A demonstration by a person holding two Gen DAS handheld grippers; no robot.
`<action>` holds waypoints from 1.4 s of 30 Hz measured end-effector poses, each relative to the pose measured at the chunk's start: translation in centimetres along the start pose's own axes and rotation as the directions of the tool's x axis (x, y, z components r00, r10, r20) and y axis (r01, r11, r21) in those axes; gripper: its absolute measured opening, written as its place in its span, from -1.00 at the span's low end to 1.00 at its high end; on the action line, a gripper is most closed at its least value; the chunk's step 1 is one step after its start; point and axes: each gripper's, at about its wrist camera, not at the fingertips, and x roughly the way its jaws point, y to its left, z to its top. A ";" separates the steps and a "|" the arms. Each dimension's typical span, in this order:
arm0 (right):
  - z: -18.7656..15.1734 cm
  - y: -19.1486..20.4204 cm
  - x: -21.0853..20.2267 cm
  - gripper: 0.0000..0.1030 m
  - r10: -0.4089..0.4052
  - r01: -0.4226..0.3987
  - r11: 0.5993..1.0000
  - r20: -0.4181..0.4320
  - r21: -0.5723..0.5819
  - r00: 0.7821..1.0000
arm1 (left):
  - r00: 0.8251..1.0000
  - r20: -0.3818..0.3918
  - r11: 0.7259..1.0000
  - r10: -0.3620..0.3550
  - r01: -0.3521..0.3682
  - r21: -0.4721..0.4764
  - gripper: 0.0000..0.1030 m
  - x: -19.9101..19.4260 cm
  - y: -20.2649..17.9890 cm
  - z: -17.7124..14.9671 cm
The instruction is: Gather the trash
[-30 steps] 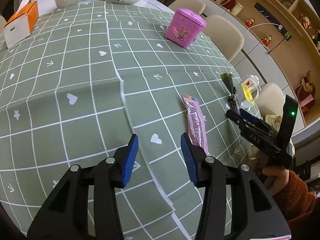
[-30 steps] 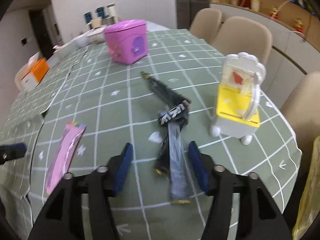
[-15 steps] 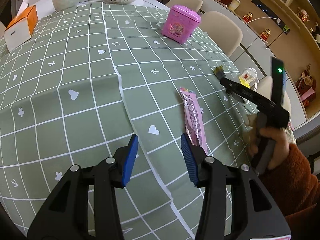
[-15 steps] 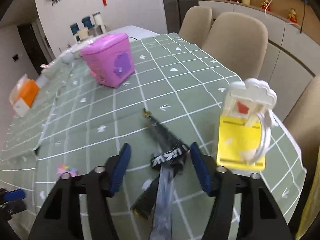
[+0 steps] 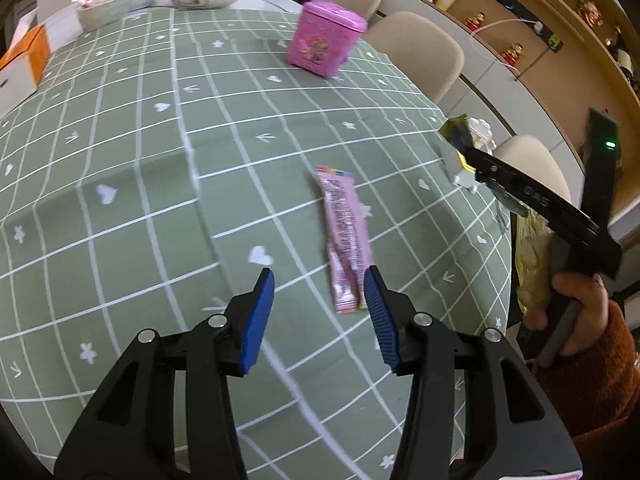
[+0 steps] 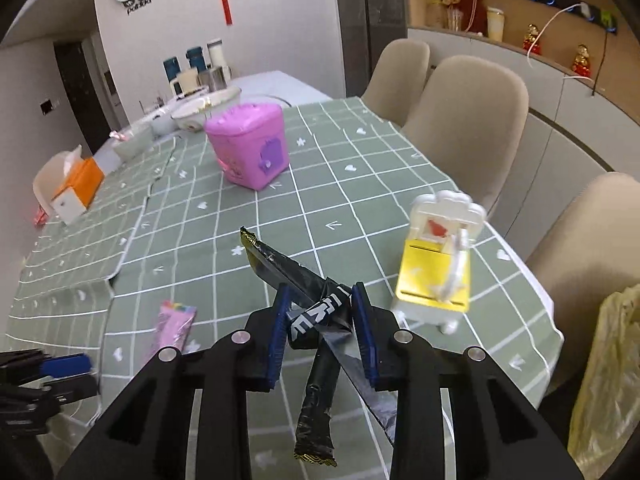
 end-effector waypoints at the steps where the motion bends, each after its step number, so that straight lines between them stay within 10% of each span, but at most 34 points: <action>1: -0.2 0.0 -0.6 -0.42 -0.003 0.003 1.000 0.006 -0.002 1.000 | 1.000 -0.002 1.000 -0.001 0.001 0.012 -0.12 0.4 -0.5 0.1; 18: -3.8 -4.7 -8.5 -0.42 -0.081 0.077 0.993 0.052 0.086 0.995 | 0.979 0.053 0.977 0.195 -0.198 0.077 -0.14 5.7 -3.5 2.0; 22: -4.4 -5.2 -9.4 -0.42 -0.086 0.081 0.992 0.051 0.095 0.995 | 0.973 0.059 0.967 0.225 -0.230 0.110 -0.68 5.7 -3.9 2.2; 33: -2.1 -7.8 -17.0 -0.42 -0.133 0.121 0.990 0.182 0.073 0.974 | 0.967 0.255 0.978 0.020 -0.072 0.195 -0.84 -2.0 -12.3 5.6; 42: -1.5 -13.8 -24.5 -0.42 -0.249 0.218 0.967 0.306 0.131 0.919 | 0.915 0.328 0.922 -0.234 0.101 0.374 -0.84 -6.2 -24.1 7.6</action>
